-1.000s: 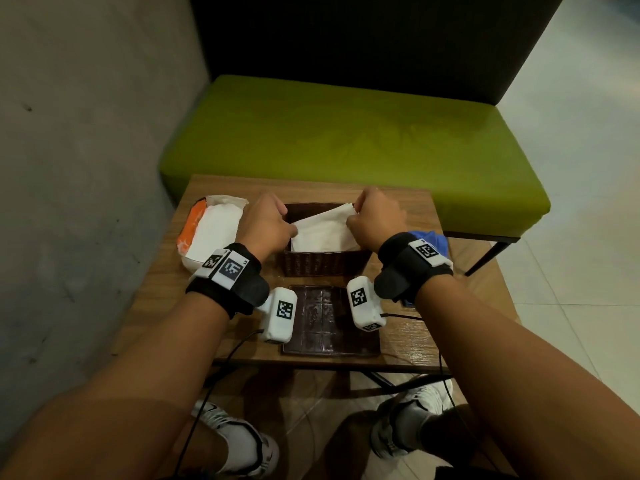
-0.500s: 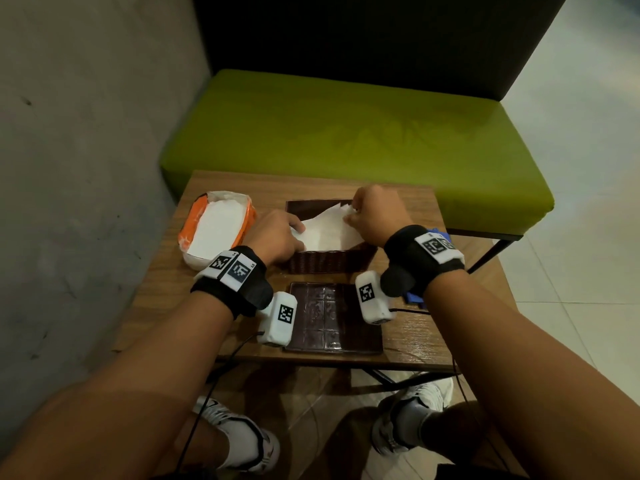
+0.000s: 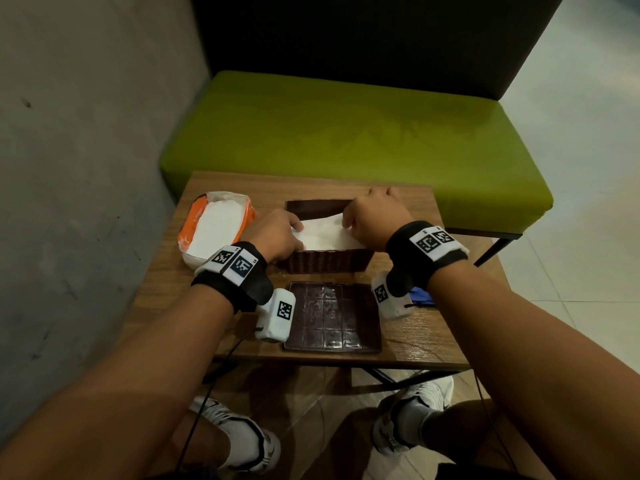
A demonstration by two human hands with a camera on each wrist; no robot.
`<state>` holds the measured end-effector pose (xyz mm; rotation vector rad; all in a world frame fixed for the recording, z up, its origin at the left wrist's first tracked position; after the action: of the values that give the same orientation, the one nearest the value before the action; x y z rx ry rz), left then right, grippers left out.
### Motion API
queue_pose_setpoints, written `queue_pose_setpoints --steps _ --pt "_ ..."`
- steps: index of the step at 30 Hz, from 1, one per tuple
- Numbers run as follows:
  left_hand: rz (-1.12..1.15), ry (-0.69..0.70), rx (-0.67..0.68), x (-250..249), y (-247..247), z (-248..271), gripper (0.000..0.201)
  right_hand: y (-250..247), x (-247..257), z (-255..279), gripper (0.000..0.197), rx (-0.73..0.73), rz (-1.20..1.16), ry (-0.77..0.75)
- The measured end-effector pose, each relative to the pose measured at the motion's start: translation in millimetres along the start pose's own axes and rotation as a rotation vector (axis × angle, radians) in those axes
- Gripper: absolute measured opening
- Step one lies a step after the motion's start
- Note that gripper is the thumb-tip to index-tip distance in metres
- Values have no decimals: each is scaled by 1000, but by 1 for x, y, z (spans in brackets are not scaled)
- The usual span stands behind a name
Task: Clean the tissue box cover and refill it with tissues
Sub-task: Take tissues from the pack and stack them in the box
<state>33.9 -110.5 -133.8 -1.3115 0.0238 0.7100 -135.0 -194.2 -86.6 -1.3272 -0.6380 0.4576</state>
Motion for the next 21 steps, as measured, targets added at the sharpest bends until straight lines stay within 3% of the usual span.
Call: queue_pose_setpoints --steps 3,5,10,17,21 --pt "-26 14 -5 0 -2 0 57 1 -3 0 24 -5 89 10" --pt "-31 43 -30 0 -5 -1 53 -7 -2 0 27 -46 95 17" --pt "-89 53 18 0 -2 -2 49 11 0 -6 31 166 108 98" --pt "-135 57 -7 -1 -2 -6 52 18 1 -11 22 209 1 103" --pt "-176 41 5 -2 -1 -9 46 13 -4 -9 28 273 -91 90"
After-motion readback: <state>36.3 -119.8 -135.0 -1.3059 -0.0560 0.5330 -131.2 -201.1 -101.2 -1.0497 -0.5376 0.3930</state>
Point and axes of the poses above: each hand's wrist, its own z-axis away from the middle knuckle, its own y-axis out of the palm, x = y × z, the point moved 5 cm from there along -z, towards the middle knuckle, and after that the axes turned 9 degrees about -z, right-handed, at the moved point
